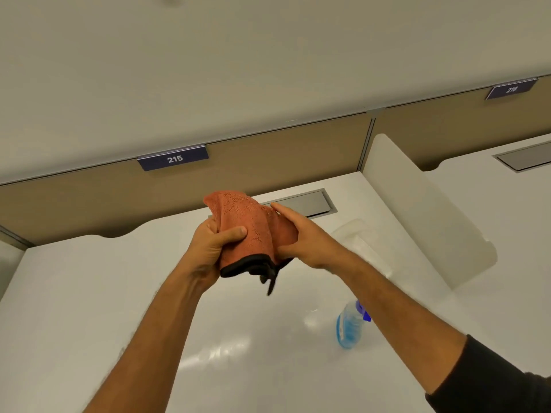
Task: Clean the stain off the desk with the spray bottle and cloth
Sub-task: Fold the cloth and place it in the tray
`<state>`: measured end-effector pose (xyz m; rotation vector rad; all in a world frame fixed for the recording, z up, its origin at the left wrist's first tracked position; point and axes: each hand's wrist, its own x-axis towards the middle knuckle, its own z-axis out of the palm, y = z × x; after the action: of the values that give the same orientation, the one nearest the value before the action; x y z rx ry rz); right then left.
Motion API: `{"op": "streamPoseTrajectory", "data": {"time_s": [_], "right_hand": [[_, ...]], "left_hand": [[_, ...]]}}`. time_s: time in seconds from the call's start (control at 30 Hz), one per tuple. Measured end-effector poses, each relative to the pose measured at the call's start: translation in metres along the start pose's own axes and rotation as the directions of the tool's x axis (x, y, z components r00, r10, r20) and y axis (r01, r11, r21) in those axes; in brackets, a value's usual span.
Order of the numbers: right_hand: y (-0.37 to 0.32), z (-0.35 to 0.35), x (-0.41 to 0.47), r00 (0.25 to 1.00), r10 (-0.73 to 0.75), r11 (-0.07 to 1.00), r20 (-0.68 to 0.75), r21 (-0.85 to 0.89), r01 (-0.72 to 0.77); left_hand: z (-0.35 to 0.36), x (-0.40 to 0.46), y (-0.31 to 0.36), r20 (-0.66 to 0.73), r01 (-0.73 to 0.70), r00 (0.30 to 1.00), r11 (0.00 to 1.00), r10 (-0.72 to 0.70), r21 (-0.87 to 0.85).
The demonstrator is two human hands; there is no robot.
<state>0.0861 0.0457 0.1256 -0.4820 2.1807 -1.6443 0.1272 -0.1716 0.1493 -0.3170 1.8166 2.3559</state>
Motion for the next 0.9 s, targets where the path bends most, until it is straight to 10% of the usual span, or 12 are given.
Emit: {"op": "streamPoseTrajectory", "data": {"time_s": [0.2, 0.33, 0.6, 0.73, 0.9], "right_hand": [[-0.008, -0.108, -0.005, 0.983, -0.046, 0.937, -0.180, -0.349, -0.020], [0.011, -0.171, -0.014, 0.970, 0.023, 0.982, -0.241, -0.178, -0.067], [0.085, -0.247, -0.002, 0.911, 0.173, 0.981, -0.374, -0.020, -0.194], [0.130, -0.263, 0.019, 0.875, 0.290, 0.948, -0.388, -0.010, -0.318], [0.180, -0.264, 0.036, 0.849, 0.281, 0.929, -0.447, -0.095, -0.357]], "left_hand": [[0.061, 0.023, -0.028, -0.023, -0.069, 0.997, 0.990, 0.072, 0.123], [0.112, 0.053, -0.060, -0.095, -0.050, 0.993, 0.968, 0.076, 0.246], [0.174, 0.127, -0.111, 0.248, 0.056, 0.938, 0.812, -0.242, 0.581], [0.193, 0.161, -0.148, 0.218, 0.075, 0.889, 0.599, -0.403, 0.797], [0.200, 0.200, -0.184, 0.038, 0.050, 0.966, 0.328, -0.256, 0.944]]}}
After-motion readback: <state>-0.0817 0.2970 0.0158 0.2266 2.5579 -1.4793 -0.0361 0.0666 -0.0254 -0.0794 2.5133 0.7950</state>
